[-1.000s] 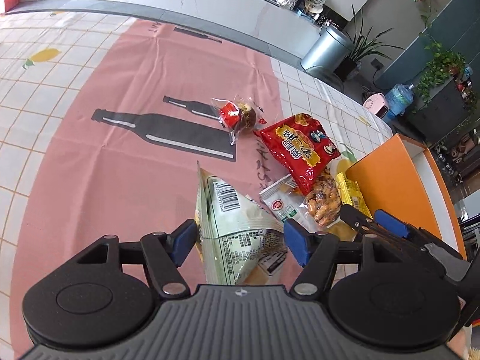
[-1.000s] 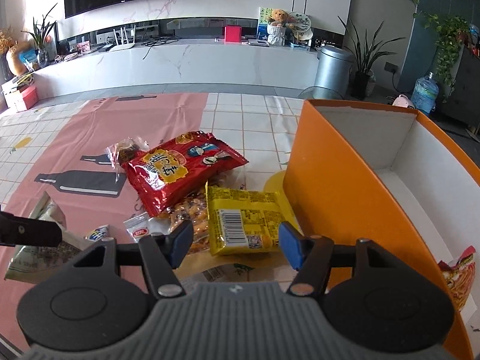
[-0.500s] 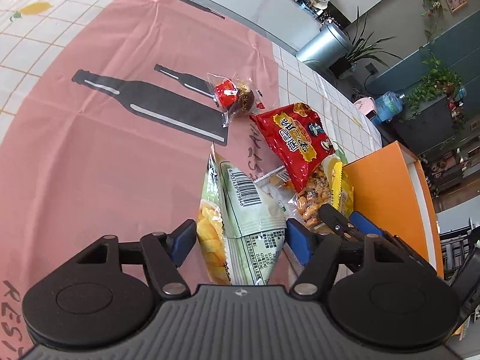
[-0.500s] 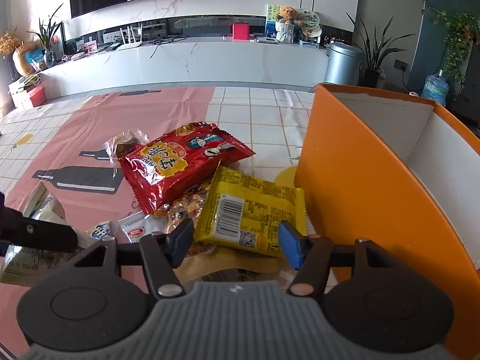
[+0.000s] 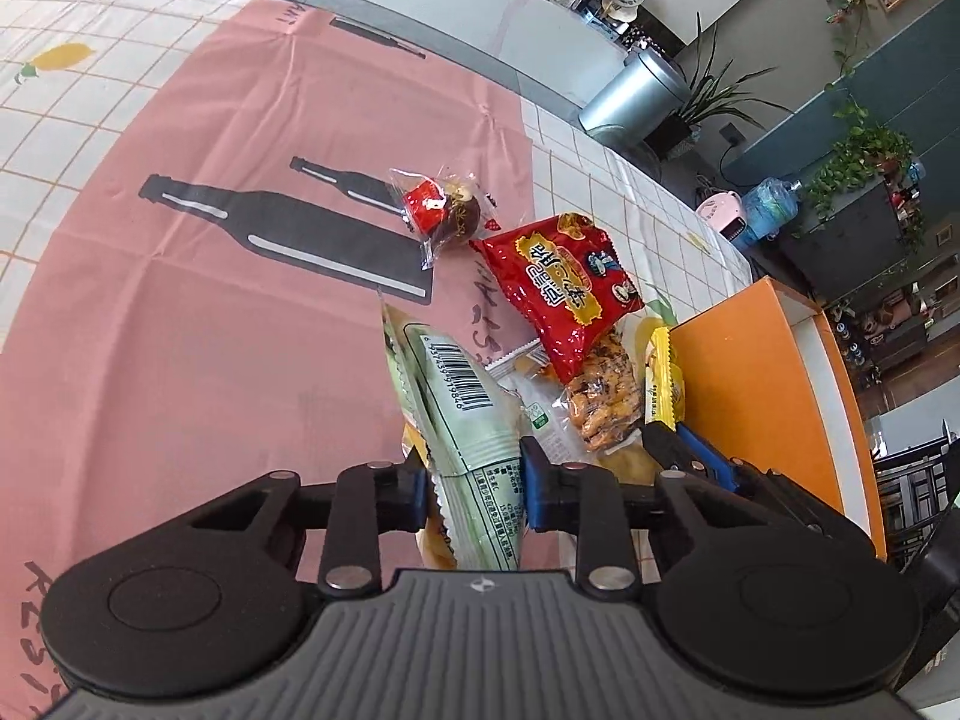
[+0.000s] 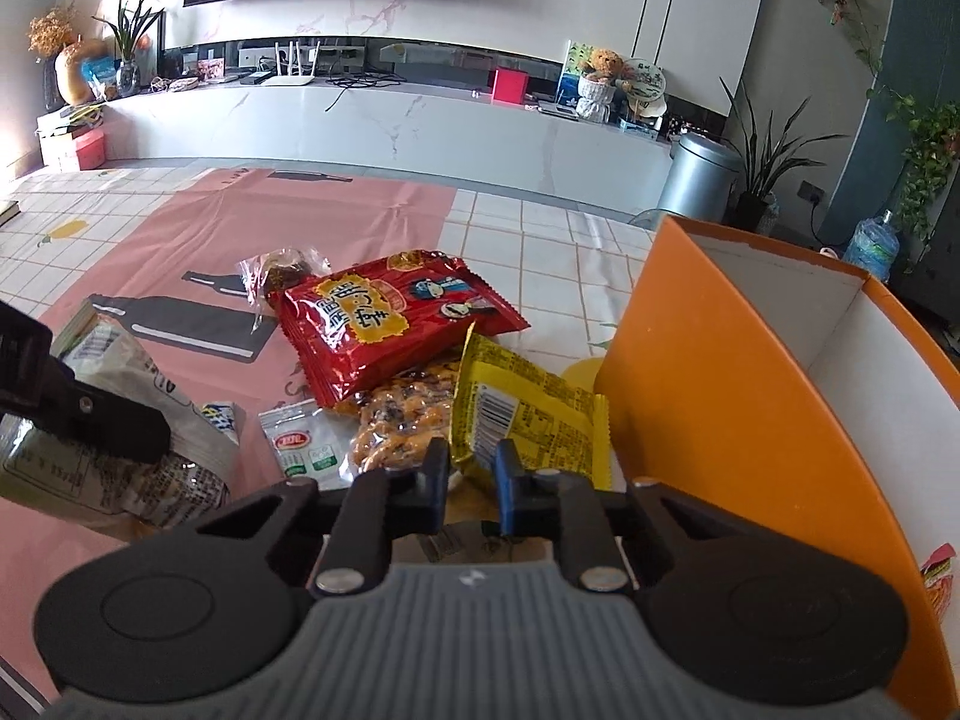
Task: Organize snacks
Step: 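Grasp the white-green bag with the left tool while the right tool grasps the yellow packet, then carry both bags into the orange box and open both tools to release them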
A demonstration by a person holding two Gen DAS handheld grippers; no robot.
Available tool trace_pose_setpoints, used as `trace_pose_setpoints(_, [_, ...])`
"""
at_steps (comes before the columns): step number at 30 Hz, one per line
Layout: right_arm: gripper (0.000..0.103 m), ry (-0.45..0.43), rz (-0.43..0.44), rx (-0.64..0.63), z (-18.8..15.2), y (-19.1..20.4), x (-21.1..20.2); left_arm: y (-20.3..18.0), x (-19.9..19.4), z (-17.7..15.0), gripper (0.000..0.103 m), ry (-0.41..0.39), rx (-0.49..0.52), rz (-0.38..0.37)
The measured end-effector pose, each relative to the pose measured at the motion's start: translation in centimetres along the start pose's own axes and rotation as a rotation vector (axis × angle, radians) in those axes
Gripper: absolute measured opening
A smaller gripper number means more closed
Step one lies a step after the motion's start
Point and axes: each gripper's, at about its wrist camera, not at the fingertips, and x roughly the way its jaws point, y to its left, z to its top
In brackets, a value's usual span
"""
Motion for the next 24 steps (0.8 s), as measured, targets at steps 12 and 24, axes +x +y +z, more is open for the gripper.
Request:
trace_pose_setpoints(12, [0.002,-0.029,0.030,0.040,0.4,-0.7,-4.6,-2.4,-3.6,-0.1,0.029,-0.064,0.056,0.014])
trace_pose_setpoints(24, [0.002,-0.097,0.082,0.156,1.5,-3.4,-12.9,-8.5,-7.2,-1.2,0.028,-0.118,0.202,-0.034])
